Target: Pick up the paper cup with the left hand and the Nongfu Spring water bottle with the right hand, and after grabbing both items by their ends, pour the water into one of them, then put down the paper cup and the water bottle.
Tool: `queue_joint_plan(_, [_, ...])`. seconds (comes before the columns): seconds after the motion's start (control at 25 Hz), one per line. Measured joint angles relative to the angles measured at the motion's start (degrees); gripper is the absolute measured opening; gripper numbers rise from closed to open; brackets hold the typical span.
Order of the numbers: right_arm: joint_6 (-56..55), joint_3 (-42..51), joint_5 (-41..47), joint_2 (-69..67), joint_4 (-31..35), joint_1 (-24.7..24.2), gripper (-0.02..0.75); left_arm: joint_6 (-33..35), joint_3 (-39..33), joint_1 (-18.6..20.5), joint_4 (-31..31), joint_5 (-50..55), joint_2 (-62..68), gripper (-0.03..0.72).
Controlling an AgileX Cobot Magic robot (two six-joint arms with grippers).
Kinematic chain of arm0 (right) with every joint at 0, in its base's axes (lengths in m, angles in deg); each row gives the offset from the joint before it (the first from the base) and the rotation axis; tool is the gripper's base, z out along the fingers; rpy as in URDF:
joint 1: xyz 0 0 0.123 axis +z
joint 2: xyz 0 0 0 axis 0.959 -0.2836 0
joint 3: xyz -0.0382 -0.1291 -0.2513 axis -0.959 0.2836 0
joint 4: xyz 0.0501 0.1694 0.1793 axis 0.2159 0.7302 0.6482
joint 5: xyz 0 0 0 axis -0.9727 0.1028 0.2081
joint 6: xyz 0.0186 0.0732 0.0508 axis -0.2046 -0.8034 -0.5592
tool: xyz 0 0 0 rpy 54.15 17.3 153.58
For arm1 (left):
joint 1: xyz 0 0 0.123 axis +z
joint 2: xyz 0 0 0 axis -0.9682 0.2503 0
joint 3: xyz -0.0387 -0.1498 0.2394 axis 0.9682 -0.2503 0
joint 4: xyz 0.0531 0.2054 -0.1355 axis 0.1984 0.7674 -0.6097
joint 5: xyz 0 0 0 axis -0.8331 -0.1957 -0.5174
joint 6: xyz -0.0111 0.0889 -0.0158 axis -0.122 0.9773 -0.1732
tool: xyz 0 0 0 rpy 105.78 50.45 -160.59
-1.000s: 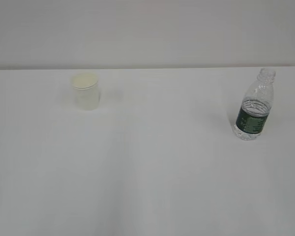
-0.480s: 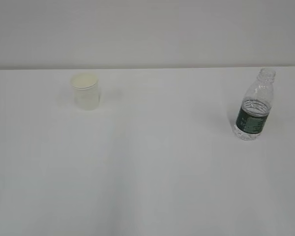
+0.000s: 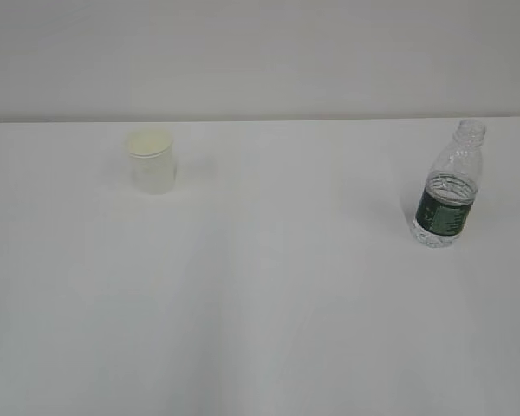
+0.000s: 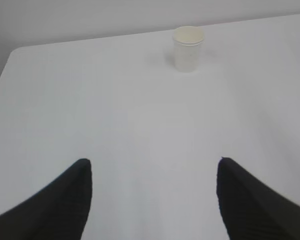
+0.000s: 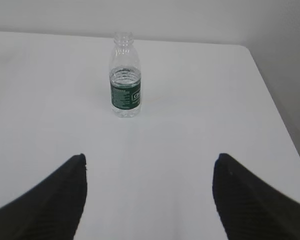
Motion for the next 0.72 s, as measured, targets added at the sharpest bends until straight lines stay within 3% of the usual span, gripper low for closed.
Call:
queue_joint_plan(0.4, [0.0,0.0,-3.25,-0.94,0.25,0.0,0.587,0.0,0.0,0.0,-0.1,-4.77,4.96,0.548])
queue_joint_plan(0.72, [0.11,0.0,-10.75,-8.72,0.73,0.0,0.587,0.0,0.0,0.0,-0.1,-11.42,10.8,0.54])
